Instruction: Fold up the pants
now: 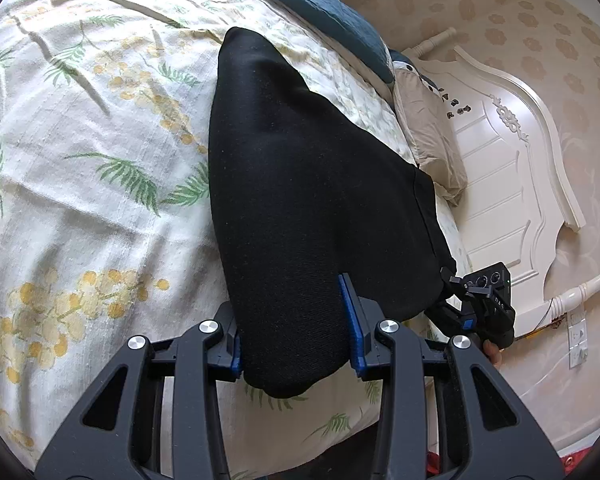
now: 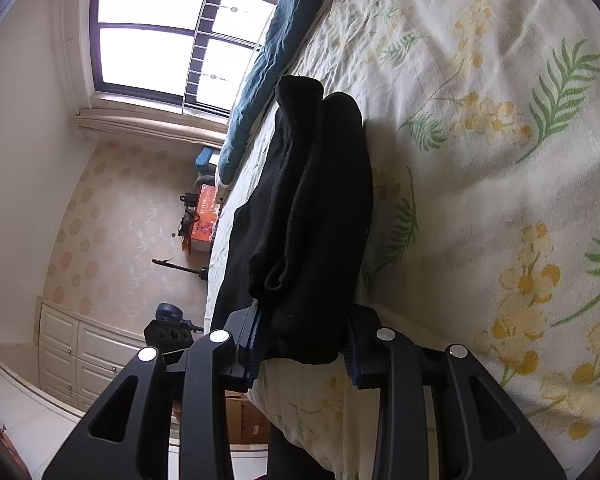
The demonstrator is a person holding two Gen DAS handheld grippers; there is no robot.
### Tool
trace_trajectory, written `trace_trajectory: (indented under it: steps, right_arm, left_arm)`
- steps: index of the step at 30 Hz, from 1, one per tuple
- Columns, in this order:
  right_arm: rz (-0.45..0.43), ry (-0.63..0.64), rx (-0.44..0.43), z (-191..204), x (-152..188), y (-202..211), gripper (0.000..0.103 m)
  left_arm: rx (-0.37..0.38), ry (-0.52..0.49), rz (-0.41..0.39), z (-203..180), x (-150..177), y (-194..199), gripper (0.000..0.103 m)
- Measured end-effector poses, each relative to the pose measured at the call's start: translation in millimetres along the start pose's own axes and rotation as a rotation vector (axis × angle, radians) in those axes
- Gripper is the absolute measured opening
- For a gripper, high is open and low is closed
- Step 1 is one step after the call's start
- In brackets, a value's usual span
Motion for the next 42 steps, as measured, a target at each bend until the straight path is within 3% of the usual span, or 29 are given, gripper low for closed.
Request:
trace_trajectory:
  steps: [17, 29, 35, 39, 42]
  right_arm:
    - [0.007, -0.019, -0.025, -17, 0, 2, 0.033]
    - [0.005, -0.028, -0.044, -23, 6, 8, 0.035]
    - [0.006, -0.07, -0.111, -31, 7, 12, 0.046]
    - [0.012, -0.09, -0.177, -34, 6, 15, 0.058]
    - [0.014, -0.093, -0.197, -34, 6, 18, 0.061]
  left_arm:
    - [0.028, 0.0, -0.002, 5, 1, 3, 0.039]
    - [0.034, -0.004, -0.017, 6, 3, 3, 0.053]
    - [0.049, -0.002, -0.022, 5, 1, 0, 0.071]
    - [0.079, -0.026, -0.019, -3, 0, -7, 0.092]
    - [0.063, -0.063, -0.005, -7, 0, -13, 0.1]
Point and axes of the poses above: each gripper's, at about its wrist camera, not at the fingertips, and y roughly against the way its jaws point, z to its left, x to its underside, the point moved 1 cm from there along -y, roughly the way its jaws point, and after that the axes turned 12 degrees about x, right-handed, at the moved point
